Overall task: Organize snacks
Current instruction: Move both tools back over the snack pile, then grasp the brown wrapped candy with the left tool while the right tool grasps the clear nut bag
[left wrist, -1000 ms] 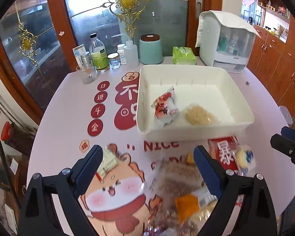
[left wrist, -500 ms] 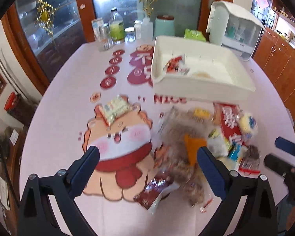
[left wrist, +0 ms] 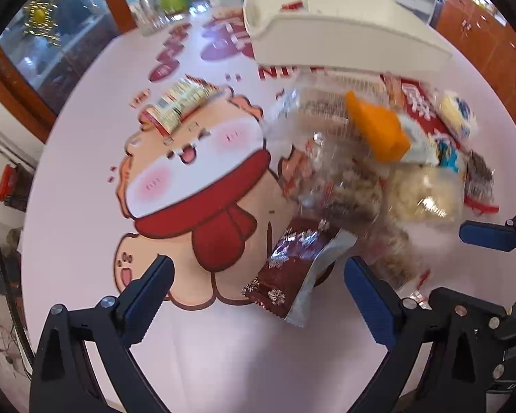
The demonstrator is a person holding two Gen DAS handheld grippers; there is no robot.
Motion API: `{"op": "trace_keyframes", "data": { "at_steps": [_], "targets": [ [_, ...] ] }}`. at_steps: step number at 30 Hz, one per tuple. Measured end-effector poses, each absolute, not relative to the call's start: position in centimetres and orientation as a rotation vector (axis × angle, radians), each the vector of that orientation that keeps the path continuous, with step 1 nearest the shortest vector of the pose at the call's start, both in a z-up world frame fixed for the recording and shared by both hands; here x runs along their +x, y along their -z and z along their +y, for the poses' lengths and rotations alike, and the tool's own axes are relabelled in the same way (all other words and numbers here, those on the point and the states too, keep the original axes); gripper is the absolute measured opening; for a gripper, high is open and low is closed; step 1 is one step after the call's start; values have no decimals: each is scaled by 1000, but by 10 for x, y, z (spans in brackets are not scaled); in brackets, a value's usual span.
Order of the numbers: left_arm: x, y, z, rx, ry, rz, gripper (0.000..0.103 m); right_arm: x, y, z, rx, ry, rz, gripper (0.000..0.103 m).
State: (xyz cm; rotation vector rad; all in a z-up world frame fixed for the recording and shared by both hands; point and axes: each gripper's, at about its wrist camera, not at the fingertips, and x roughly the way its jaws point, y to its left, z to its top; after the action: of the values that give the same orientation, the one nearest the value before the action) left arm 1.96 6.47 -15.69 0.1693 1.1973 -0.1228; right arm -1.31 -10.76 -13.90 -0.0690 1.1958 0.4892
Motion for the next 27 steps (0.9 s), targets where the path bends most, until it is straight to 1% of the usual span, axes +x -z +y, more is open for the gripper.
{"op": "trace_keyframes", "data": {
  "at_steps": [6, 10, 16, 18, 20, 21, 22, 23, 24, 25, 27],
  "targets": [
    [30, 173, 72, 177, 197, 1247, 99, -14, 166, -85, -87, -442, 1246, 64],
    [34, 182, 70, 196, 251, 1270, 98, -10, 178, -78, -98, -368, 1246, 64],
    [44, 199, 71, 170, 298, 1315, 87, -1, 188, -71, -113, -290, 1214, 64],
    [45, 200, 71, 186, 301, 1302, 85, 1, 190, -67, -133, -274, 1188, 63],
    [46, 200, 67, 212, 310, 1290, 79, 0, 192, -62, -147, -271, 1164, 60],
    [45, 198, 65, 225, 317, 1280, 71, 2, 193, -60, -150, -269, 1158, 59],
    [44, 197, 63, 230, 328, 1271, 59, 1, 193, -60, -150, -266, 1154, 58],
    [43, 194, 62, 235, 340, 1258, 50, 0, 193, -59, -147, -262, 1150, 57],
    [43, 194, 59, 237, 344, 1252, 37, 0, 193, -59, -145, -258, 1148, 56],
    [43, 194, 59, 232, 348, 1257, 37, -2, 191, -59, -141, -257, 1142, 44],
    [44, 194, 60, 216, 345, 1252, 35, -2, 190, -59, -124, -260, 1155, 44]
  ]
}}
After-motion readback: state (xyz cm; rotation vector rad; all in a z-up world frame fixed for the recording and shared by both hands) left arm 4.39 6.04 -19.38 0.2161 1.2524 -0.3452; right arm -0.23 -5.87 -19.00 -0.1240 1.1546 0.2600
